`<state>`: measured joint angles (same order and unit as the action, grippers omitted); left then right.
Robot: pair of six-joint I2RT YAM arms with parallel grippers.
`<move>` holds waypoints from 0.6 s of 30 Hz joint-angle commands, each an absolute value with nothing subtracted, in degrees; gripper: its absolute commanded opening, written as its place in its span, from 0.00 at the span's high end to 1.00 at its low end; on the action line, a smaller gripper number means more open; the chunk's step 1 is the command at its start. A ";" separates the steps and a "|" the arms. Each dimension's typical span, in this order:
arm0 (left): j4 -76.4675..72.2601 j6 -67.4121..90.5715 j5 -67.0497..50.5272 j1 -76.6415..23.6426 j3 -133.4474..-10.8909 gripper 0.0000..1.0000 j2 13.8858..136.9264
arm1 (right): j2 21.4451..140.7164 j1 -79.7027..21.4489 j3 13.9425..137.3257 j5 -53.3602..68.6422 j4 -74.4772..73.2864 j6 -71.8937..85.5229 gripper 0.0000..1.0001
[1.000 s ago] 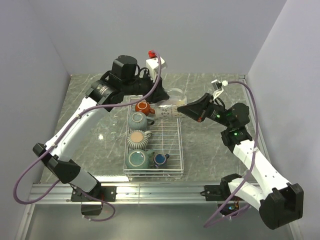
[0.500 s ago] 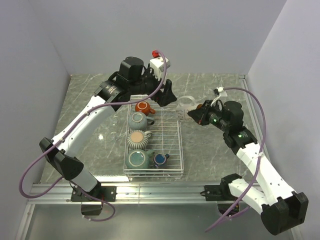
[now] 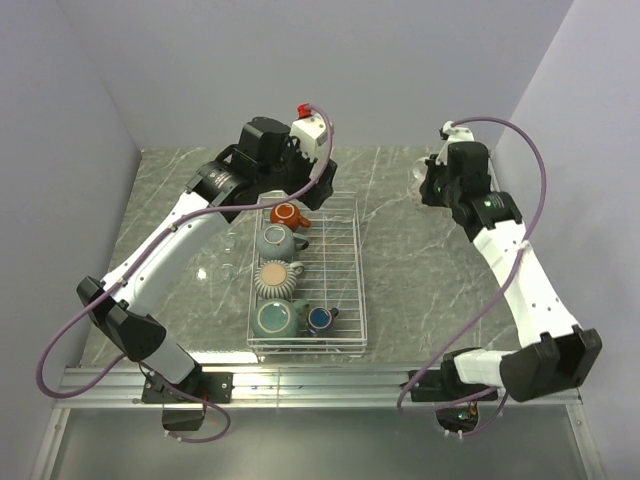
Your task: Unload the cups from the dish rack
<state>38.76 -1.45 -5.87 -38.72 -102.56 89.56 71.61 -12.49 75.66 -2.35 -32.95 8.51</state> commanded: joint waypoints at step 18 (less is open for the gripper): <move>40.52 -8.61 1.05 -38.93 -101.34 0.02 84.29 | 78.13 17.84 67.95 -2.63 -36.83 6.41 1.00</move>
<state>40.64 -7.38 0.36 -38.72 -101.51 85.84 77.93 17.93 67.46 -5.74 -43.59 6.33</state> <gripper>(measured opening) 0.989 0.129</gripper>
